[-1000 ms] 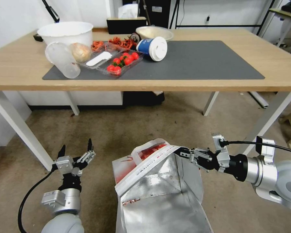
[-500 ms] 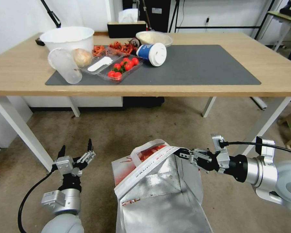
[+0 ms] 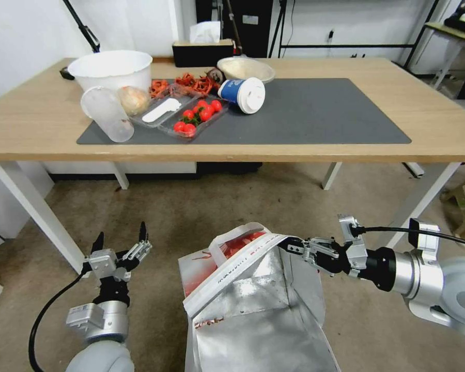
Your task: Pick up the food delivery bag from the floor and place it on the table.
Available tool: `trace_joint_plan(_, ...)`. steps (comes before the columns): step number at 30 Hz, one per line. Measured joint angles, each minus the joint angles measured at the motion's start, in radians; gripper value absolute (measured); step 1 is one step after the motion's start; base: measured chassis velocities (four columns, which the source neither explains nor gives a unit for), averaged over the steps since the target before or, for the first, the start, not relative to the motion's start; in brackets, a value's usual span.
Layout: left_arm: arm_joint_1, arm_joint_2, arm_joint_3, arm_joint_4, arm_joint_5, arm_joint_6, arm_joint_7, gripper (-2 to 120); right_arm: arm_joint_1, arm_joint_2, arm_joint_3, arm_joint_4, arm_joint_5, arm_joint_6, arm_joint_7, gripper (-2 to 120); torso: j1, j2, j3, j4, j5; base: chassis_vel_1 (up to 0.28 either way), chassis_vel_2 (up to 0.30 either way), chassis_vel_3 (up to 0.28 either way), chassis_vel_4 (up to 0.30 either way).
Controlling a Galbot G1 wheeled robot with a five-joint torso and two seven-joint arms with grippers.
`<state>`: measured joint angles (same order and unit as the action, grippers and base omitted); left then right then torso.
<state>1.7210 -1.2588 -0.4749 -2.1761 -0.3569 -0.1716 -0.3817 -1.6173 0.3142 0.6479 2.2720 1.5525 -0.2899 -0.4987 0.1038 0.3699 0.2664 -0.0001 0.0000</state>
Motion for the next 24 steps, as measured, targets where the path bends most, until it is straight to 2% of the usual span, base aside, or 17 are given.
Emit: trace_joint_plan(24, 0.003, -0.002, -0.005, -0.005, -0.003, 0.005, -0.004, 100, -0.022, 0.002, 0.003, 0.011, -0.006, 0.000, -0.008, 0, 0.033, 0.095, 0.062, 0.0001, 0.0000, 0.000, 0.000, 0.000, 0.000)
